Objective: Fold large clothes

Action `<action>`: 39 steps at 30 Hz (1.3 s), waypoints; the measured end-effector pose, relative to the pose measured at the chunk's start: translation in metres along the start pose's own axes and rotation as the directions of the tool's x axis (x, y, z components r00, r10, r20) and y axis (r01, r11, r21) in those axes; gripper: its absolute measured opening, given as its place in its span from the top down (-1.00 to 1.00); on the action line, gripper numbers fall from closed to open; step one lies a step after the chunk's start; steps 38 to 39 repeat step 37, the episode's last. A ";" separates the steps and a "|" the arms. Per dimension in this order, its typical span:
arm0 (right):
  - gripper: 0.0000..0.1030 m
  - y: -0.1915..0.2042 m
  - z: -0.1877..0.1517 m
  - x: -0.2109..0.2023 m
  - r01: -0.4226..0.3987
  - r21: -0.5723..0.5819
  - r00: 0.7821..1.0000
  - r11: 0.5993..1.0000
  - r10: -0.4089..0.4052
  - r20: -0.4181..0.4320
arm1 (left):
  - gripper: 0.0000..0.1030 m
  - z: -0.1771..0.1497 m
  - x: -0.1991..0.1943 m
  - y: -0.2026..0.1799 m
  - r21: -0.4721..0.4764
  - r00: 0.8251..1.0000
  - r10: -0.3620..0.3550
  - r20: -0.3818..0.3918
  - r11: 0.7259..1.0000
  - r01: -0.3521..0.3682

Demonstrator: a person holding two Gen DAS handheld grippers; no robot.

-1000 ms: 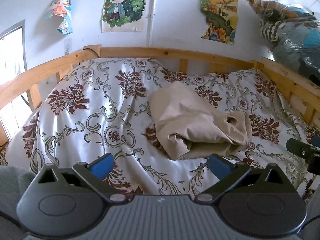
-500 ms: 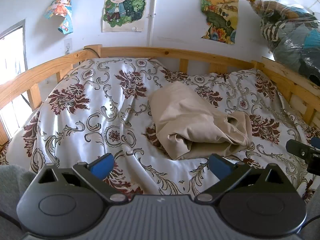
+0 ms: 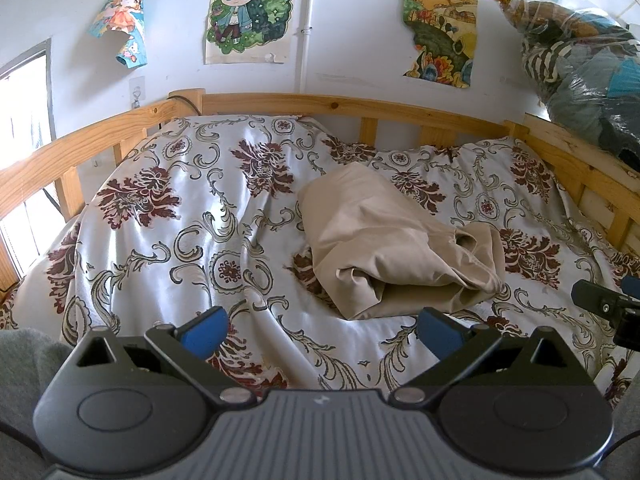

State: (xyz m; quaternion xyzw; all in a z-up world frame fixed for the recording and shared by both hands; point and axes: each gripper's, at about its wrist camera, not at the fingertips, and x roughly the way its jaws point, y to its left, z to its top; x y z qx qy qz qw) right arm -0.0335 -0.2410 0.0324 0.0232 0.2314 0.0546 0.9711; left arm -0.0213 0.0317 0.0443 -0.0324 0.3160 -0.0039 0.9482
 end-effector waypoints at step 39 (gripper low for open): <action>-0.99 0.000 -0.002 0.000 0.002 0.007 1.000 1.000 -0.002 -0.006 | -0.99 -0.001 0.003 -0.002 0.015 0.999 0.027 -0.045 1.000 -0.027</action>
